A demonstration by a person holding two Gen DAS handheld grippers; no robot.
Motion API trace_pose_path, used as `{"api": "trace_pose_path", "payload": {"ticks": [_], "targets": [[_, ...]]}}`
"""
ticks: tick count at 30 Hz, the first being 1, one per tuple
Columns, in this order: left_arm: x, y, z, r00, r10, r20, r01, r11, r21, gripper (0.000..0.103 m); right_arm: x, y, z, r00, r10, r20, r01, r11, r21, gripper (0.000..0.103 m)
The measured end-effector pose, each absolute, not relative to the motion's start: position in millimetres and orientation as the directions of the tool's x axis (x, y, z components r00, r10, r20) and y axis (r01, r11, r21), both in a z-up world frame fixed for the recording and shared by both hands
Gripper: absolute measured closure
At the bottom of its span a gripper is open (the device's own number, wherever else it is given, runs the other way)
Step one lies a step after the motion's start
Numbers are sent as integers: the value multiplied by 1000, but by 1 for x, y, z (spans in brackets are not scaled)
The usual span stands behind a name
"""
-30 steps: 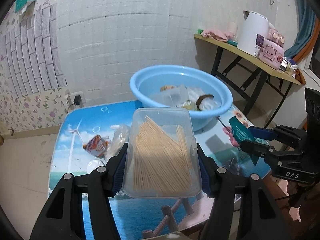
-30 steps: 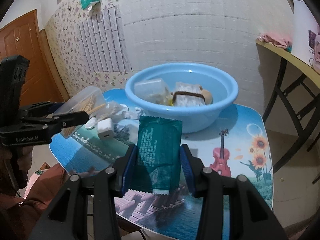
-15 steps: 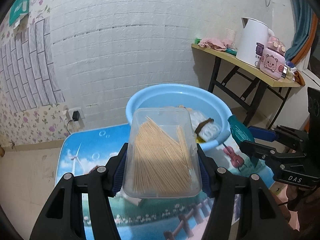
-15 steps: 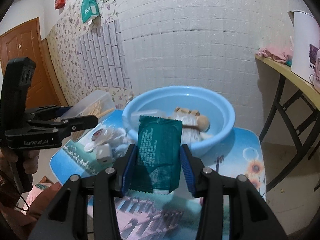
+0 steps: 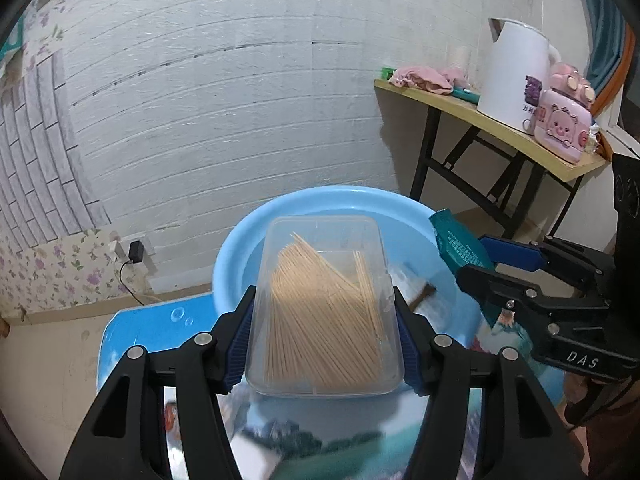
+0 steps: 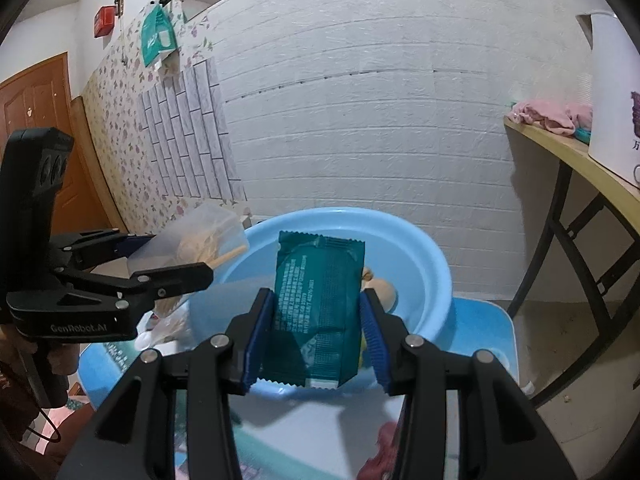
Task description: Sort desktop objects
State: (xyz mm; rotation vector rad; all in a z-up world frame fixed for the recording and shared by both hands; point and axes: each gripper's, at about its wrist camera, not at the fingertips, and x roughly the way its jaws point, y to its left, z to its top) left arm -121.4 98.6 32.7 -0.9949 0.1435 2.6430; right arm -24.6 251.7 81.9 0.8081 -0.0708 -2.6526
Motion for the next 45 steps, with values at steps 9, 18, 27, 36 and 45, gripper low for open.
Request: {"api": "trace_pose_path", "payload": {"ticks": [9, 18, 27, 36, 45], "targets": [[-170, 119, 17, -682, 242, -691, -343, -939, 10, 42, -64, 264, 61, -750, -338, -568, 300, -940, 164, 60], [-177, 115, 10, -687, 206, -697, -317, -948, 32, 23, -70, 260, 52, -731, -338, -592, 298, -939, 169, 59], [-153, 95, 13, -696, 181, -695, -273, -962, 23, 6, -59, 247, 57, -731, -308, -609, 285, -949, 138, 48], [-120, 66, 12, -698, 158, -698, -224, -975, 4, 2, -33, 240, 55, -712, -267, -649, 259, -959, 111, 47], [-87, 42, 8, -701, 138, -700, -191, -982, -2, 2, -7, 228, 58, -728, -225, -648, 238, -969, 68, 40]]}}
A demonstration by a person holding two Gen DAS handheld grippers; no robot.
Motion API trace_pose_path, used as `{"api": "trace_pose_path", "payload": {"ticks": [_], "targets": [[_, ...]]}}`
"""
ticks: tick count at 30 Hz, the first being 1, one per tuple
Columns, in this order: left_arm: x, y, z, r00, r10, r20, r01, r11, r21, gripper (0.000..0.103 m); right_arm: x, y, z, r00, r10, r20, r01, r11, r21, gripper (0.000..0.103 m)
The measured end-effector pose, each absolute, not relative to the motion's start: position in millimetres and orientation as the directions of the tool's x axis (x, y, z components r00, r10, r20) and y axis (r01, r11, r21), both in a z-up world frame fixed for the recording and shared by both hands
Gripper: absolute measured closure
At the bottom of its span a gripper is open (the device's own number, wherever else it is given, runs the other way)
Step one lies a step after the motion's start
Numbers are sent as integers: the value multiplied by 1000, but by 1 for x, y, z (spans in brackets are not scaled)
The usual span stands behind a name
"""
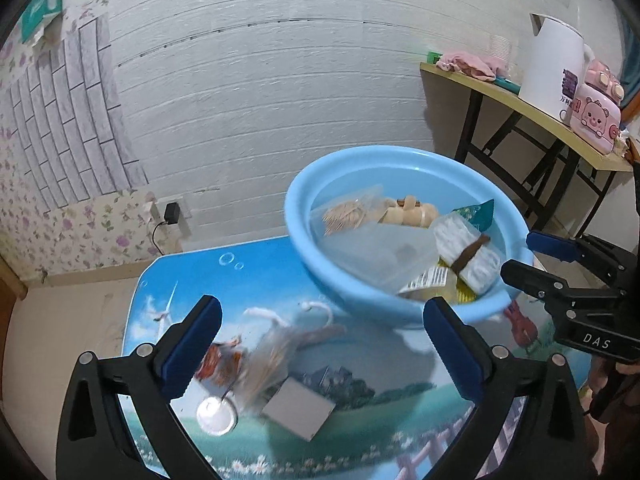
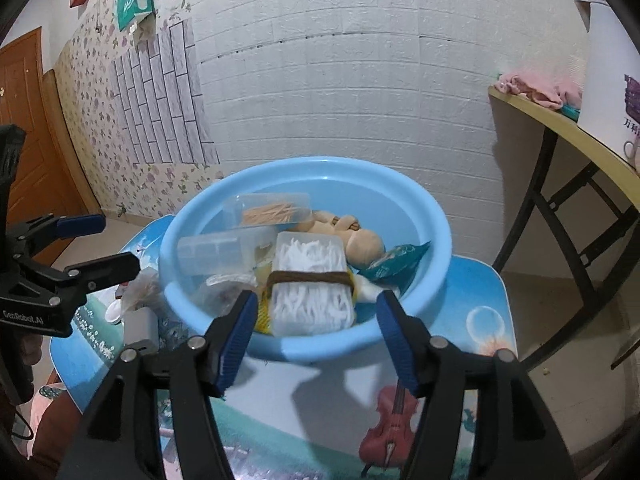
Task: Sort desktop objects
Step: 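Open both tools to drop the toothpick box and green packet into the basin, then withdraw both tools and approach the white lid and white charger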
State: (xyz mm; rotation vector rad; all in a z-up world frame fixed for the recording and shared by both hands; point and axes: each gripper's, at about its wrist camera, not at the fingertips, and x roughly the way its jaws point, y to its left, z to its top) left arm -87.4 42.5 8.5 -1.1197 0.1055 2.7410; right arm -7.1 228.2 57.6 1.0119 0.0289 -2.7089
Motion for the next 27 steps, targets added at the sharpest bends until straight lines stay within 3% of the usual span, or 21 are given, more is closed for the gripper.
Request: {"api": "trace_pose_path", "payload": {"ticks": [27], "targets": [[-41, 5, -20, -640, 60, -766, -134, -990, 35, 1, 33, 216, 31, -650, -204, -732, 148, -979, 141, 39]]}}
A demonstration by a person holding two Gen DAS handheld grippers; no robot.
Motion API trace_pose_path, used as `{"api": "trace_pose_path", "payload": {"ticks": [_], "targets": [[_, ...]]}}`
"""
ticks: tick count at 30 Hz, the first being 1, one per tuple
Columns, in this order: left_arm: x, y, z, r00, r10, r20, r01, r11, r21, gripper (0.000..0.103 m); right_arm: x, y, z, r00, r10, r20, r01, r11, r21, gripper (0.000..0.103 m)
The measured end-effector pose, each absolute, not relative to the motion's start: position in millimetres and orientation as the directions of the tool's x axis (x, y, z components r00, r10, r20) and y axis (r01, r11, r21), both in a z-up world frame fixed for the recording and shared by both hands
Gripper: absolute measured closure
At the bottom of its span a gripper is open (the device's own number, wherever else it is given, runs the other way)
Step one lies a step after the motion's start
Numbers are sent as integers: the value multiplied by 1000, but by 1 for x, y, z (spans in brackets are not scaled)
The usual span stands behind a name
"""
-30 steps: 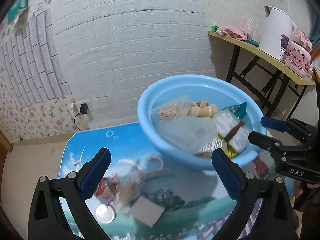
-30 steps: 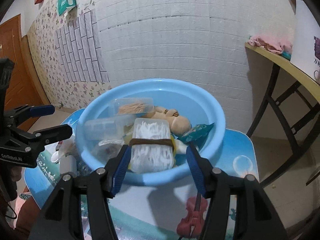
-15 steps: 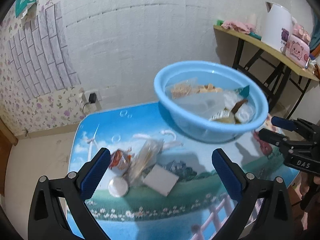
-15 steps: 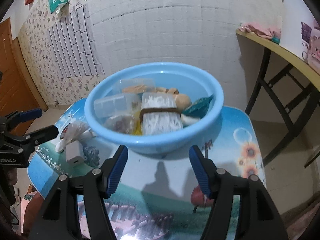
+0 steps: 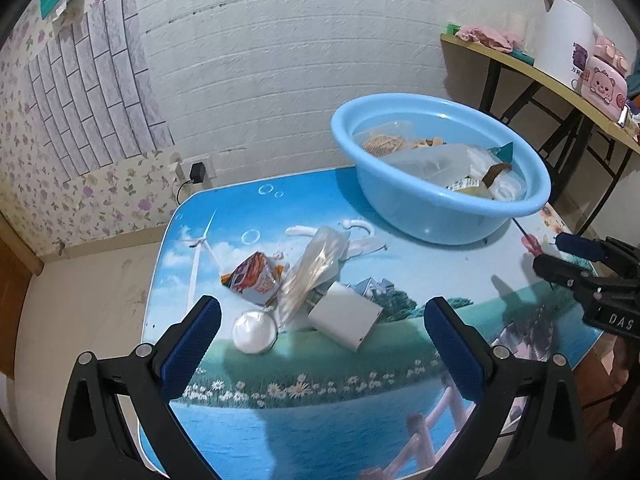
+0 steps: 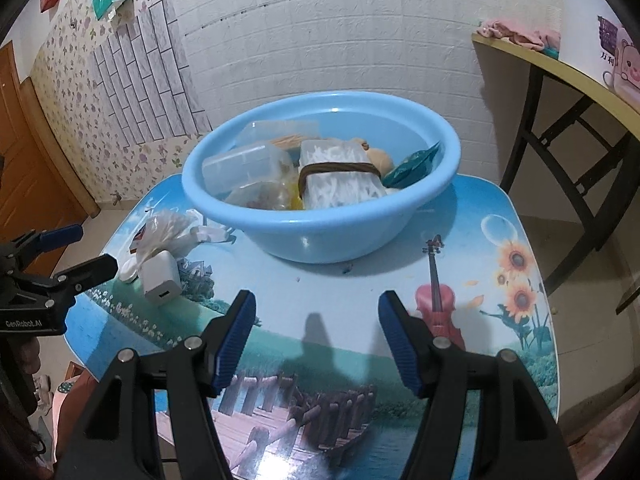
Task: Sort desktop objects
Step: 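Withdraw both tools and approach the white lid and white charger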
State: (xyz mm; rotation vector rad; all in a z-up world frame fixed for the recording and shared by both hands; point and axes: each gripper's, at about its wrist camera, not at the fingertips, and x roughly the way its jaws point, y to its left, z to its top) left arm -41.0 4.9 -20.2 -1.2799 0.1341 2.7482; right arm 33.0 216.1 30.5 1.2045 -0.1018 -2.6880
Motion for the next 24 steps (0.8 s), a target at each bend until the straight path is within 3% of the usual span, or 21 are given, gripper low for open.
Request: {"api": "trace_pose_path", "payload": {"ticks": [24], "targets": [[-33, -49, -60, -640, 1, -768, -56, -997, 45, 3, 32, 177, 8, -584, -269, -766, 226, -960, 165, 39]]}}
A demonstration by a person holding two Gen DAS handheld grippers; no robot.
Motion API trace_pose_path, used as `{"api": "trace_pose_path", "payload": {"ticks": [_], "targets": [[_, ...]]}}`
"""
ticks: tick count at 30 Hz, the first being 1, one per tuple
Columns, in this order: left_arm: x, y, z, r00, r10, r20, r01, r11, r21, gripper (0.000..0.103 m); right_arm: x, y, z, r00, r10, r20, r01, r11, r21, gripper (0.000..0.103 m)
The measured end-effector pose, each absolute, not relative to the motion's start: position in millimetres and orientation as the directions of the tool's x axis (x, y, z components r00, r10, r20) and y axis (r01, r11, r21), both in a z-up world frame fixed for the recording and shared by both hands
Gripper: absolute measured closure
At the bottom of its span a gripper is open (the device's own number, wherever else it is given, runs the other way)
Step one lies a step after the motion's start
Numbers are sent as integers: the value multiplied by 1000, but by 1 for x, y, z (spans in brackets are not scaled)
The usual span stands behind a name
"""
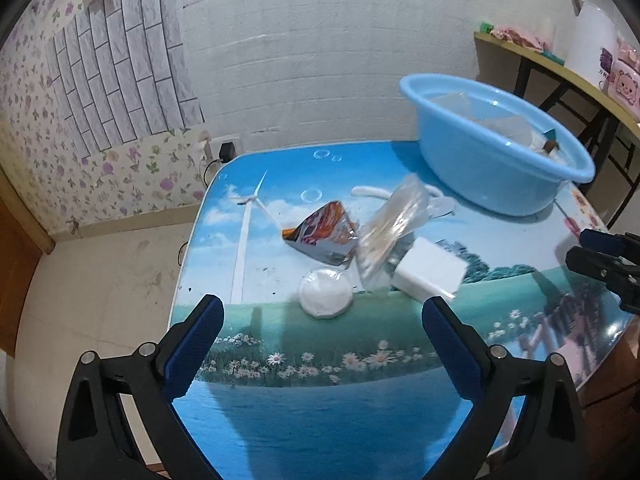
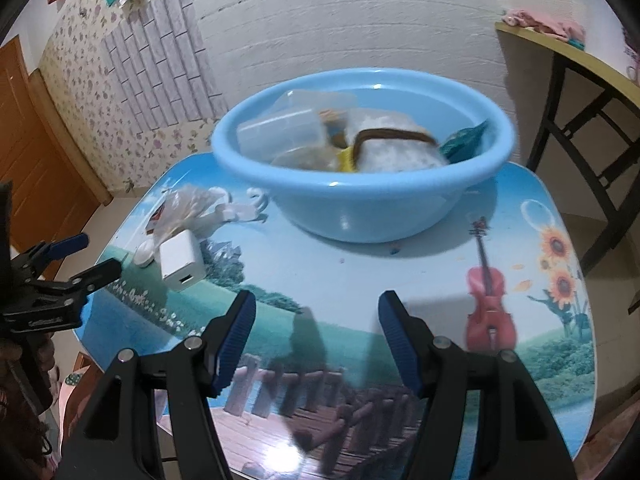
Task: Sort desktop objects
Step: 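Withdraw both tools and approach the white lid and white charger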
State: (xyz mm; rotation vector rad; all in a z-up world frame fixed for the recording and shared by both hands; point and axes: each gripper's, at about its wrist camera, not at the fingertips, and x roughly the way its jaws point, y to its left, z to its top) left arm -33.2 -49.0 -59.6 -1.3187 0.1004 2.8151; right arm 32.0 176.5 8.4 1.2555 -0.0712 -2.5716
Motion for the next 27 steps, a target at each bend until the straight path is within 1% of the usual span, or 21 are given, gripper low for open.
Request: {"api": "trace_pose_path", "payload": {"ticks": [2, 4, 7, 11, 12, 14, 16, 17, 19, 22, 27], "targets": [[-38, -53, -66, -632, 5, -775, -53, -998, 37, 6, 32, 167, 7, -576, -282, -767, 253, -954, 160, 39], [-41, -55, -70, -625, 15, -781, -58, -998, 28, 18, 31, 157, 6, -567, -300, -767, 285, -945, 159, 39], [-48, -58, -79, -608, 27, -793, -66, -998, 17, 27, 29, 142, 3, -550, -324, -770, 322, -933, 163, 39], [-53, -63, -86, -604, 45, -796, -71, -997, -3, 28, 25, 125, 0, -531, -345, -774, 362, -918, 161, 39], [-54, -63, -87, -605, 52, -795, -77, -997, -6, 30, 24, 121, 0, -526, -350, -775, 371, -915, 162, 39], [-56, -63, -90, -603, 64, -795, -93, -996, -10, 37, 21, 112, -2, -518, -358, -777, 388, -908, 160, 39], [-59, -61, -93, -596, 73, -800, -109, -994, -10, 46, 16, 104, -3, -511, -360, -781, 400, -903, 155, 39], [-60, -61, -94, -602, 84, -794, -117, -993, -17, 47, 15, 100, -4, -508, -362, -781, 406, -901, 154, 39], [-61, -61, -94, -606, 99, -789, -132, -991, -23, 57, 12, 92, -5, -504, -370, -780, 422, -894, 151, 39], [-62, -59, -94, -613, 120, -781, -156, -987, -29, 66, 6, 81, -4, -504, -390, -770, 449, -880, 152, 39], [-59, -63, -94, -616, 134, -776, -165, -986, -40, 66, -4, 62, -7, -505, -407, -761, 479, -866, 145, 39]]}}
